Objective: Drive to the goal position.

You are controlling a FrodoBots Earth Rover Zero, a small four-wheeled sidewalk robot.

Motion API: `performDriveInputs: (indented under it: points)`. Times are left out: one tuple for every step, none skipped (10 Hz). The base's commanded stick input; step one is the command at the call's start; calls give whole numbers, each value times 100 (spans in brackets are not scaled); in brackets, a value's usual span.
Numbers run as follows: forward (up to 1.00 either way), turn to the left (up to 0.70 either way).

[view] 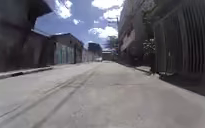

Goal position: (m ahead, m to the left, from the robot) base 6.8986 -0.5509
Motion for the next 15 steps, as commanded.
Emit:
performDriveInputs:
  points:
    - [100, 0]
    - [100, 0]
    - [100, 0]
    - [100, 0]
    - [100, 0]
    - [100, 0]
    - [100, 0]
    - [100, 0]
    - [100, 0]
    - [100, 0]
    - [100, 0]
    - [100, 0]
    - [100, 0]
    - [100, 0]
    - [100, 0]
